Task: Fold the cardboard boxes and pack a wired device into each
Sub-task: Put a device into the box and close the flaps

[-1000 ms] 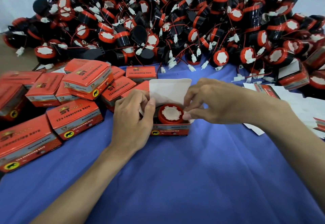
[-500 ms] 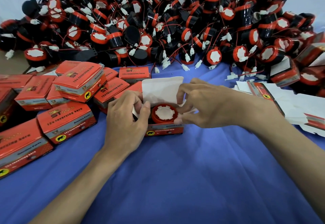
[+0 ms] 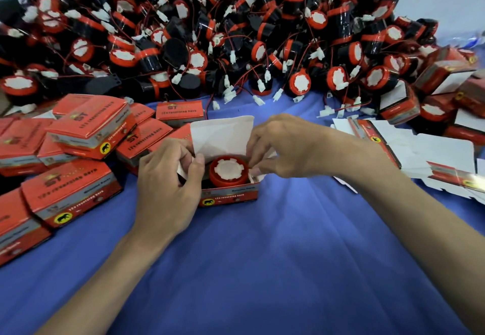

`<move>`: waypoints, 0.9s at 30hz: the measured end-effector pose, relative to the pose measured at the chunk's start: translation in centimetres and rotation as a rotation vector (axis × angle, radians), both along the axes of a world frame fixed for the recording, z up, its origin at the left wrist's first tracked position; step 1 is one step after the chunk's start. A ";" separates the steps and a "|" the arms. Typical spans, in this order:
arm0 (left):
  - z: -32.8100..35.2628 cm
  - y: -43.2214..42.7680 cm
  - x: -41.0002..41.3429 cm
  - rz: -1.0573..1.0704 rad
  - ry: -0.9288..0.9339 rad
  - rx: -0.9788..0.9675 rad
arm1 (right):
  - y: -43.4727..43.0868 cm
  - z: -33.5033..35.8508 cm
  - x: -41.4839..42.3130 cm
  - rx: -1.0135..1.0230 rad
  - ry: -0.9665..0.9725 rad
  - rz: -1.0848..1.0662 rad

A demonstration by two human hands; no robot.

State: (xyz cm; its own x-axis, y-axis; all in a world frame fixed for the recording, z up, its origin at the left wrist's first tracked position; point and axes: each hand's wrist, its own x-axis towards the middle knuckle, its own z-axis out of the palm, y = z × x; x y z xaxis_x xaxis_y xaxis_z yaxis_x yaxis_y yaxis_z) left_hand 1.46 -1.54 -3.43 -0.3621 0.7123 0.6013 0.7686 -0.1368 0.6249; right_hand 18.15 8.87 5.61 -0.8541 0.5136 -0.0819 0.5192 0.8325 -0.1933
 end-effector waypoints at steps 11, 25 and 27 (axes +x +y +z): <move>0.1 -0.1 0.1 -0.013 0.000 0.009 | -1.6 -0.5 -0.6 0.180 -0.036 -0.072; 0.1 0.0 0.3 -0.001 -0.016 0.008 | -1.8 -1.4 -0.8 0.155 -0.040 -0.086; 0.1 0.0 0.3 0.007 -0.025 0.002 | -1.1 -2.3 0.0 0.109 0.053 -0.007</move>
